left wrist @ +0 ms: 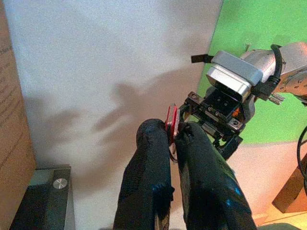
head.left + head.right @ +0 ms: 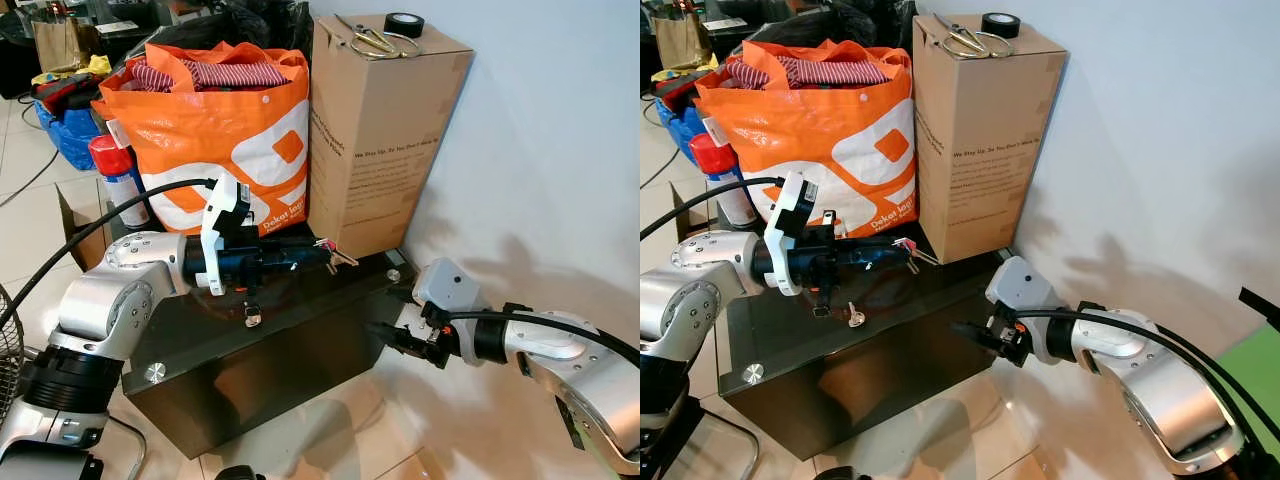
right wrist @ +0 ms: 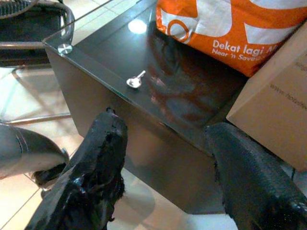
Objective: Hang keys on a hook
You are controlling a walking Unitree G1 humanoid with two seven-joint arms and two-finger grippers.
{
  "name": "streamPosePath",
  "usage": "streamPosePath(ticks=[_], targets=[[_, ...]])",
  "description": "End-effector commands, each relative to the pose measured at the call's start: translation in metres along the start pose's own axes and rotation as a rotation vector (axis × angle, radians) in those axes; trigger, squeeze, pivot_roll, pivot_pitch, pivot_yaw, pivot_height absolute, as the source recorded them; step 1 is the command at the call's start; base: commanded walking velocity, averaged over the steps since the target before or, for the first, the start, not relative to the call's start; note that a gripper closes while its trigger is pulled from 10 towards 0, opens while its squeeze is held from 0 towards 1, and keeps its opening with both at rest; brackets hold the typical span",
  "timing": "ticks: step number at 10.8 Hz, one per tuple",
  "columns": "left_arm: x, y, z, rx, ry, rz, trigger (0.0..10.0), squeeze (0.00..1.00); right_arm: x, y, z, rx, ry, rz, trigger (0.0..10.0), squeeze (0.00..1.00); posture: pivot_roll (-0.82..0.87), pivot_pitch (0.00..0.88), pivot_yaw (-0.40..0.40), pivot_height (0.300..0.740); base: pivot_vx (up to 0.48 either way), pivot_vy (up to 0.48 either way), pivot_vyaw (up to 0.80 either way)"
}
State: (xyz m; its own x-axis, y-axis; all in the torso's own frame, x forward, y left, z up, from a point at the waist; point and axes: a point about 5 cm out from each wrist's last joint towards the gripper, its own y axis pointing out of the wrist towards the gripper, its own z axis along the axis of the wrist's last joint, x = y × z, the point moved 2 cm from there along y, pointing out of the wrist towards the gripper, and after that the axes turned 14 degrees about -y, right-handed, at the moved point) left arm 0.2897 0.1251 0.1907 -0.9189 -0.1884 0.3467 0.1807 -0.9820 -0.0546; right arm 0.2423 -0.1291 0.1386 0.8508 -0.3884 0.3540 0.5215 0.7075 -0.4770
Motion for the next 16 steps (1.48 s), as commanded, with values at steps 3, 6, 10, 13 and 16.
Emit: streamPosePath(ticks=[3, 6, 10, 13, 16], targets=[[0.012, -0.001, 0.024, 0.177, -0.053, -0.066, 0.0, 0.03, 0.012, 0.005, -0.006, -0.020, 0.018, -0.113, 10.0, 0.00, -0.09, 0.000, -0.043, 0.740, 0.000, 0.000, 0.00], [0.027, -0.004, 0.035, 0.348, -0.198, -0.177, 0.0, 0.02, 0.045, 0.005, -0.013, -0.029, 0.165, -0.398, 10.0, 0.00, -0.09, 0.000, -0.041, 0.740, 0.000, 0.000, 0.00], [0.030, -0.013, 0.033, 0.385, -0.281, -0.179, 0.0, 0.02, 0.062, -0.005, 0.007, 0.180, 0.258, -0.522, 10.0, 0.00, -0.09, 0.000, -0.036, 0.740, 0.000, 0.000, 0.00], [0.028, -0.028, 0.035, 0.398, -0.278, -0.120, 0.0, 0.02, 0.076, -0.030, 0.018, 0.378, 0.433, -0.547, 10.0, 0.00, -0.09, 0.000, -0.032, 0.740, 0.000, 0.000, 0.00], [0.029, -0.026, 0.035, 0.395, -0.274, -0.121, 0.0, 0.02, 0.071, -0.040, 0.056, 0.707, 0.572, -0.420, 10.0, 0.00, -0.08, 0.000, -0.040, 0.740, 0.000, 0.000, 0.00]])
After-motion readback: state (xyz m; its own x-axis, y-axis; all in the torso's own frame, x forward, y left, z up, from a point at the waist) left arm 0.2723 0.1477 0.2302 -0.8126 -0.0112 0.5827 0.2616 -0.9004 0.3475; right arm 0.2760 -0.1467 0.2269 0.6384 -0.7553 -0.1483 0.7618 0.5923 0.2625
